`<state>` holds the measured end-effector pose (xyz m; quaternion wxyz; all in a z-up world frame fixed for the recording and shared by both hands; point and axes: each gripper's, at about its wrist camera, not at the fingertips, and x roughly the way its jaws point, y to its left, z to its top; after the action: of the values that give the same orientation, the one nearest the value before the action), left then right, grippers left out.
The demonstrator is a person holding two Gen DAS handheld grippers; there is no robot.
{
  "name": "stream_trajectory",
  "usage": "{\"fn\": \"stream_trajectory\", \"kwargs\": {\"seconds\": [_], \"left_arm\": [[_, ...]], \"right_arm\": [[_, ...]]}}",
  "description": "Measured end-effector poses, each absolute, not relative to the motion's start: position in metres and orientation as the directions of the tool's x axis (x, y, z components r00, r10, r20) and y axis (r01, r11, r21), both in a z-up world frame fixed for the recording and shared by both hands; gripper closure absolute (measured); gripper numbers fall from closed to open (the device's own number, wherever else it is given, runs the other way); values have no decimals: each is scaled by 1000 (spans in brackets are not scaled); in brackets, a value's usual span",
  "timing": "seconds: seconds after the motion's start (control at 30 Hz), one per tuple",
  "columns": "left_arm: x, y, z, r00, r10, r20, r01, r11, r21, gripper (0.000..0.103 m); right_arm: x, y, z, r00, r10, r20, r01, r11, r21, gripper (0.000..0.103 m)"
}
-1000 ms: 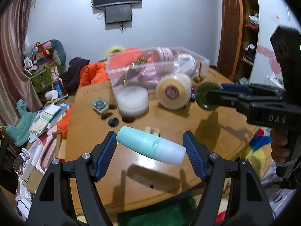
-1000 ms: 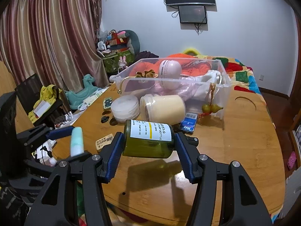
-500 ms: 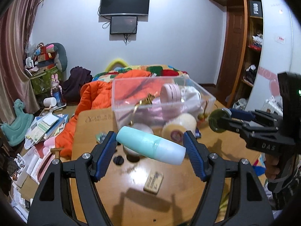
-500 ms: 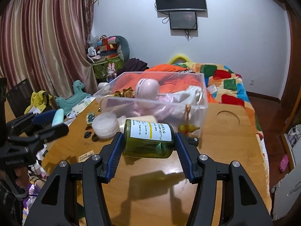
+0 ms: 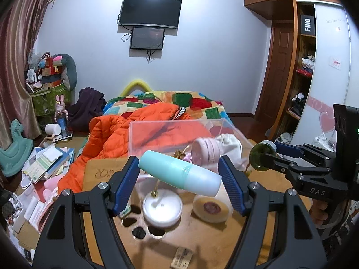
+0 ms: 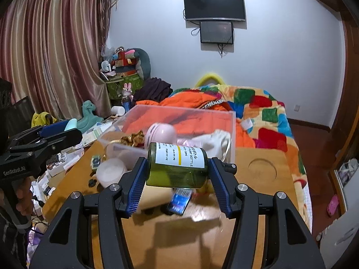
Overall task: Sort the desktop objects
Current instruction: 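Carry the mint-green tube and green bottle over the clear box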
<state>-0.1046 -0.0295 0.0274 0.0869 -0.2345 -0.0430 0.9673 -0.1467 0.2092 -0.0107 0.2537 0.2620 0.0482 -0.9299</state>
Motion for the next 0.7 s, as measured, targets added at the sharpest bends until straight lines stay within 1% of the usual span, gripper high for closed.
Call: {"fn": "stream_trajectory", "kwargs": {"seconds": [0.3,0.5,0.7], "left_arm": [[-140,-29,22,-861,184,-474,-138,-982,-130,31],[-166,-36,11,-845,159,-511,-99,-985,-143,31],[-186,-34,-1,-829,133,-543,-78,-989,-124,31]], "right_arm": [[-176,201,-7,-740,-440,-510,498,-867,24,51],[-198,201,-18,-731,-426,-533,488,-872,28,51],[-214,196,-30,-718,-418,-557,492,-870,19,51]]}}
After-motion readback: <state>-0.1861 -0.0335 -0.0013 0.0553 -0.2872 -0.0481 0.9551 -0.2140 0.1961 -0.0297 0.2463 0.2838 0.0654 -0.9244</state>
